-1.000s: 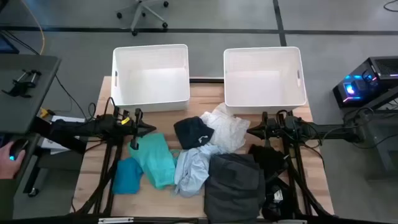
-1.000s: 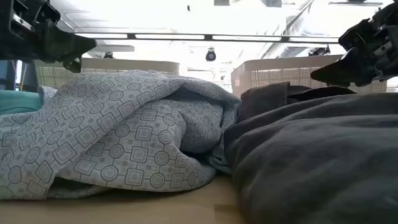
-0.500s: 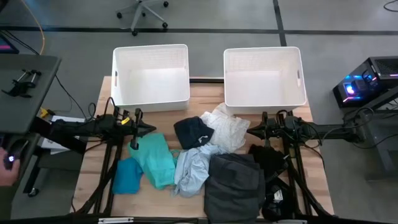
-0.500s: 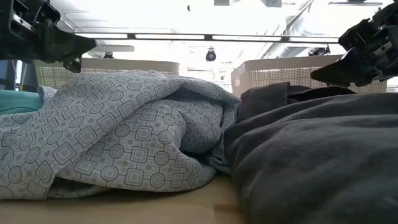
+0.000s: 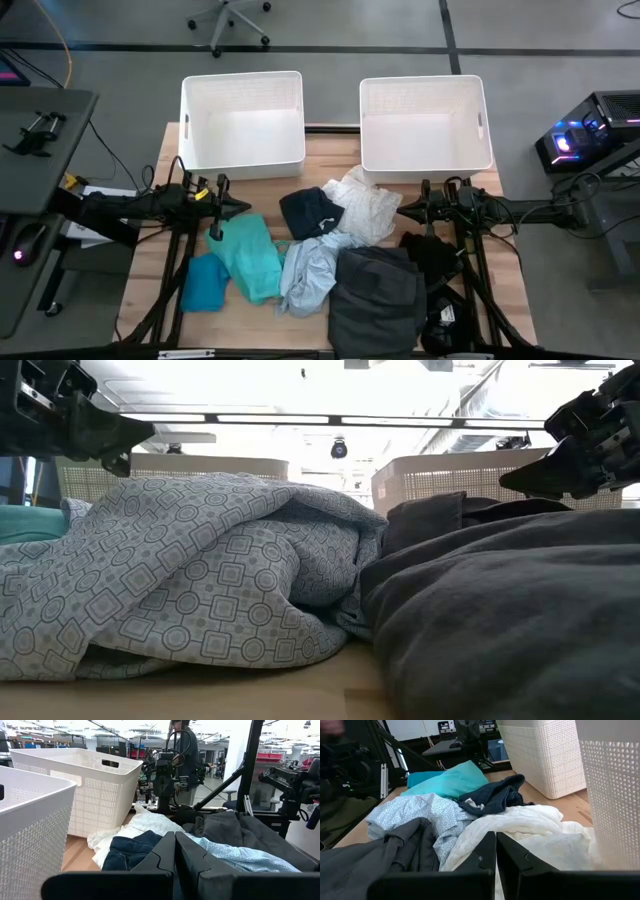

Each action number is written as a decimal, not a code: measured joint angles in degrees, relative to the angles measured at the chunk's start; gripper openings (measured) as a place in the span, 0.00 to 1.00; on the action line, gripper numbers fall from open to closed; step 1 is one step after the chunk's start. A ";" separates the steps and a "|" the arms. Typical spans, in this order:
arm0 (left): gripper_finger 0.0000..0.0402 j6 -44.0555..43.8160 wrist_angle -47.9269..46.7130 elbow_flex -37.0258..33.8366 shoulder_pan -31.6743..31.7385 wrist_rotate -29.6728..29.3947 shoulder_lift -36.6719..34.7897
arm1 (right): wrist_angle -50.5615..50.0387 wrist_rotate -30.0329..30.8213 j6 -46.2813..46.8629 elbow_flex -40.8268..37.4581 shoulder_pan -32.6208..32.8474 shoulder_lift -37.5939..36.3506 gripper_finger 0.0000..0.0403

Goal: Sort clothes

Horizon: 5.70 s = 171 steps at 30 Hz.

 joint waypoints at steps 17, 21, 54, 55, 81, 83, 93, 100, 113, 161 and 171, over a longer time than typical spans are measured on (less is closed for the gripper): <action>0.00 0.00 0.05 0.00 0.00 0.02 0.02 | -0.02 0.00 0.01 0.01 -0.01 0.00 0.00; 0.00 -0.82 0.13 0.00 -0.01 0.02 0.00 | -0.02 0.00 -0.01 0.00 0.00 0.00 0.00; 0.04 9.21 2.96 15.28 -32.44 -11.18 39.99 | -0.01 0.00 -0.01 0.02 0.00 0.00 0.00; 0.05 7.92 1.96 16.75 -34.11 -12.53 42.37 | 0.01 0.00 0.00 0.01 0.00 0.00 0.00; 0.63 -25.77 -19.54 28.20 -40.33 -22.78 68.64 | -0.02 0.00 -0.01 0.00 0.00 0.00 0.00; 0.63 -26.25 -15.24 25.86 -39.59 -22.73 70.34 | -0.02 -0.02 0.01 0.00 0.00 0.00 0.00; 0.53 -23.78 -3.87 21.94 -37.14 -21.39 81.32 | -0.02 -0.01 0.02 0.02 0.00 0.00 0.00; 0.14 -22.64 0.43 21.94 -36.48 -20.70 84.47 | -0.02 0.01 0.00 0.01 0.00 0.13 0.00; 0.03 -14.25 -24.55 40.36 -34.42 -15.55 71.10 | -0.02 -0.15 -0.01 0.02 0.00 0.37 0.00; 0.39 27.47 -35.56 66.85 49.15 -12.13 77.50 | -0.02 0.04 0.01 0.02 0.00 0.38 0.00; 0.45 16.42 -46.18 76.39 45.03 -8.54 68.83 | -0.02 0.02 0.02 0.01 -0.01 0.40 0.00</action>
